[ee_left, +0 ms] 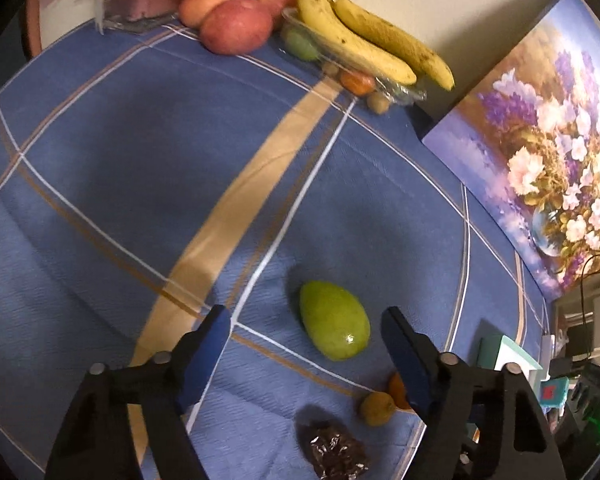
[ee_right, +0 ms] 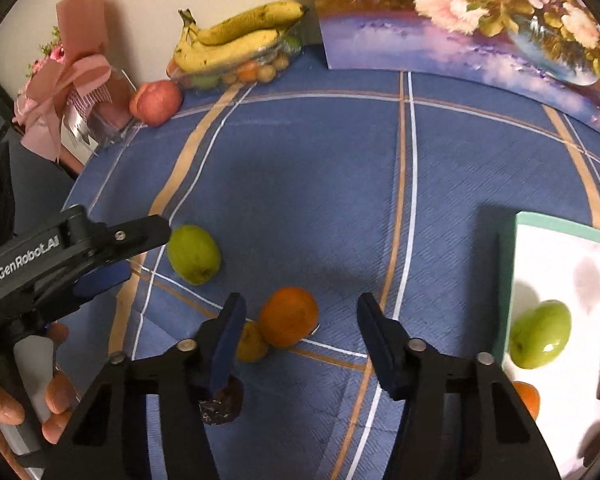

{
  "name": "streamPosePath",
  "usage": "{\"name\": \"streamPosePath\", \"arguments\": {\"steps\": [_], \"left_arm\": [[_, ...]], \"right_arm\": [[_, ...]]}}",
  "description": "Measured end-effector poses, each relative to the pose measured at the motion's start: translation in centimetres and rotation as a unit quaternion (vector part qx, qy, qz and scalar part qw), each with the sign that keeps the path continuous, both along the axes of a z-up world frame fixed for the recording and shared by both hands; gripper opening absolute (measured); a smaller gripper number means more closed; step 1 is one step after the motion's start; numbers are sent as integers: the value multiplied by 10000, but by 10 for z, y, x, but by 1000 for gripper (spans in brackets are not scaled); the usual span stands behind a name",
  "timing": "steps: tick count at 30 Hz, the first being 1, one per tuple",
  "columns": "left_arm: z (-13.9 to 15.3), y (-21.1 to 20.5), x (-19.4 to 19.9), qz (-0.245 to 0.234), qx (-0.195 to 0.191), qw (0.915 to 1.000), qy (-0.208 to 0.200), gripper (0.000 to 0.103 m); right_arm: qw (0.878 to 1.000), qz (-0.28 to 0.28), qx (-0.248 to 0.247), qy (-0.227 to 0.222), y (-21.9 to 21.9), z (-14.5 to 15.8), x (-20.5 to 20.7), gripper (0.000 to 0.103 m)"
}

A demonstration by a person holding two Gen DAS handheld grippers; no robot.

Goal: Organize fruits
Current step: 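Grasp a green pear-like fruit with the left tool while the right tool grasps a mandarin orange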

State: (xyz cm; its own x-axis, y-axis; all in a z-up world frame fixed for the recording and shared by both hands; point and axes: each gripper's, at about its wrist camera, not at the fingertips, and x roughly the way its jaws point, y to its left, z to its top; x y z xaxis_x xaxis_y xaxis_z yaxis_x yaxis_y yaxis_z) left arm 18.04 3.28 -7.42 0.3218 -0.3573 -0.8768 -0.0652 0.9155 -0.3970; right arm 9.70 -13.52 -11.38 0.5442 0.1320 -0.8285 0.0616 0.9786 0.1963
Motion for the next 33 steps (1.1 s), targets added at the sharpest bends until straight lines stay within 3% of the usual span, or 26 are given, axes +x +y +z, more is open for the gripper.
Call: {"name": "streamPosePath", "arguments": {"steps": [10, 13, 33], "left_arm": [[-16, -20, 7, -251, -348, 9989, 177, 43], [-14, -23, 5, -303, -301, 9990, 139, 43], [22, -16, -17, -186, 22, 9997, -179, 43]], "right_arm": [[9998, 93, 194, 37, -1, -7, 6, 42], [9996, 160, 235, 24, 2, -8, 8, 35], [9991, -57, 327, -253, -18, 19, -27, 33]]}}
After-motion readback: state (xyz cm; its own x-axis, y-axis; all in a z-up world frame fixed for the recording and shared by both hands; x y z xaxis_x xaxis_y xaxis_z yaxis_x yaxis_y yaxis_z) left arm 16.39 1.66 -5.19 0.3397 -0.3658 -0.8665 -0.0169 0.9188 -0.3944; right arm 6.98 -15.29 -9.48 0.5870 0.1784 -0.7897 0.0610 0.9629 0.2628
